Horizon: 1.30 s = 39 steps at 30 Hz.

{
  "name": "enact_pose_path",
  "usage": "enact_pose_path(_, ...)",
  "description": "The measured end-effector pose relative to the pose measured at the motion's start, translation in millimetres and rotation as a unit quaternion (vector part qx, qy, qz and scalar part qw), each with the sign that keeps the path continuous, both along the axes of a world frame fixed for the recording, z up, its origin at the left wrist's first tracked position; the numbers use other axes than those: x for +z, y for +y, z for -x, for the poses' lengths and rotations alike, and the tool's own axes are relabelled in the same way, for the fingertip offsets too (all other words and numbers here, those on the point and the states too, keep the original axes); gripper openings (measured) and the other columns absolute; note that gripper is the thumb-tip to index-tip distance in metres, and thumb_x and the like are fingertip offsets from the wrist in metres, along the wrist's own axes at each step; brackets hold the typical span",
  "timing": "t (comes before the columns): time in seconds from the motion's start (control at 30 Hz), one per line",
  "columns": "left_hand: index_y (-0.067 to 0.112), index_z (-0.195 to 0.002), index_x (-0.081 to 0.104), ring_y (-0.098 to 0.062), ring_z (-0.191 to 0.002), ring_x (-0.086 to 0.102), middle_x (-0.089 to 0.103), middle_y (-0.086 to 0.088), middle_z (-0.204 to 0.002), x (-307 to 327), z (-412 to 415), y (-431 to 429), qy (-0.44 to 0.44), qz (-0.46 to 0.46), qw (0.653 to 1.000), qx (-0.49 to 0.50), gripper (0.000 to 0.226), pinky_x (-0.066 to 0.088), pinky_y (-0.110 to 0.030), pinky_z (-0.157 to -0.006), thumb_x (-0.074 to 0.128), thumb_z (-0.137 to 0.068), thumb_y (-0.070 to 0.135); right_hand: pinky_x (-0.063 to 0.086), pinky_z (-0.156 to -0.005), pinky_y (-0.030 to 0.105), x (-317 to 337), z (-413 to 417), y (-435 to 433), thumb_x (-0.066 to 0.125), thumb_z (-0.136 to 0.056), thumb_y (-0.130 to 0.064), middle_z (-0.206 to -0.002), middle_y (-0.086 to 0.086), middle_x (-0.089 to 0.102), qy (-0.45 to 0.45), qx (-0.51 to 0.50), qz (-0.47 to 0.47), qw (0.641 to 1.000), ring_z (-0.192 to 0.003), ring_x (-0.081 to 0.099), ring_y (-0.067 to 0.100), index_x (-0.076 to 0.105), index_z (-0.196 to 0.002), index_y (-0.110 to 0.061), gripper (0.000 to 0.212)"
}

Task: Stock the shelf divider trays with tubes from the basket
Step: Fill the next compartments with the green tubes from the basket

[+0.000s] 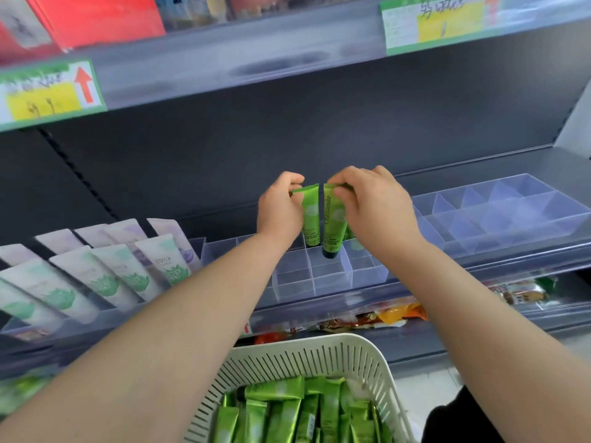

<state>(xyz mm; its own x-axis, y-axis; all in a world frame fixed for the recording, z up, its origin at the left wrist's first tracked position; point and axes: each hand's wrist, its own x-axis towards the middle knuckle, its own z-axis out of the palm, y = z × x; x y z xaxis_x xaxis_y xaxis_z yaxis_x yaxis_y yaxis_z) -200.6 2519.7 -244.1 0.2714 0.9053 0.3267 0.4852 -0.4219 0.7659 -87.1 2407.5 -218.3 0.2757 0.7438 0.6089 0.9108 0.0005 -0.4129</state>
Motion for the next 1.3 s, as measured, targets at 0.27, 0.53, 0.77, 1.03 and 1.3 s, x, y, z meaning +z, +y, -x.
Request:
enact_pose_path(0.27,0.016,-0.117,0.061,-0.012,-0.102,0.059,0.063,0.002,-0.112,3.3,32.5,-13.4,0.012,-0.023,1.0,0.01,0.026,0.047,-0.024,-0.09,0.052,-0.095,0.006,0.035,-0.06,0.033,8.6,12.8,22.3,0.049,-0.096,-0.019,-0.088,-0.001,0.069,-0.047,-0.027,-0.025,0.998,-0.084,0.05,0.025,0.065,-0.101,-0.018,0.017)
enact_pose_path(0.53,0.019,-0.117,0.062,-0.017,-0.106,0.059,0.064,0.001,-0.115,5.9,51.2,-24.0,0.042,-0.03,0.999,0.007,0.025,0.051,-0.038,-0.092,0.053,-0.095,0.01,0.032,-0.064,0.032,-14.3,13.3,39.5,0.047,-0.095,-0.015,-0.094,0.002,0.069,-0.067,-0.04,0.079,0.994,-0.09,0.05,0.026,0.062,-0.108,-0.021,0.021)
enact_pose_path(0.77,0.023,-0.107,0.067,-0.018,-0.106,0.054,0.06,0.004,-0.117,3.1,64.0,-27.9,0.166,-0.095,0.981,-0.022,0.02,0.047,-0.034,-0.086,0.056,-0.094,0.014,0.034,-0.066,0.032,-22.4,15.8,43.4,0.052,-0.093,-0.011,-0.101,0.006,0.068,-0.085,-0.04,0.14,0.986,-0.099,0.05,0.028,0.059,-0.116,-0.02,0.026)
enact_pose_path(1.03,0.022,-0.118,0.063,-0.02,-0.12,0.042,0.054,0.004,-0.13,6.2,74.8,-36.5,0.326,-0.203,0.921,-0.064,0.026,0.043,-0.038,-0.091,0.054,-0.095,0.014,0.04,-0.078,0.042,-16.8,24.3,30.1,0.052,-0.091,-0.013,-0.111,0.007,0.061,-0.122,-0.052,0.082,0.988,-0.106,0.047,0.032,0.057,-0.12,-0.02,0.03)
enact_pose_path(1.3,0.02,-0.116,0.064,-0.023,-0.119,0.045,0.057,0.003,-0.126,-30.0,113.2,-70.7,0.352,-0.256,0.895,-0.096,0.028,0.041,-0.039,-0.083,0.06,-0.089,0.011,0.041,-0.073,0.043,-61.2,63.9,-25.6,0.055,-0.089,-0.008,-0.106,0.009,0.064,-0.112,0.001,0.049,0.992,-0.099,0.051,0.036,0.063,-0.114,-0.016,0.027)
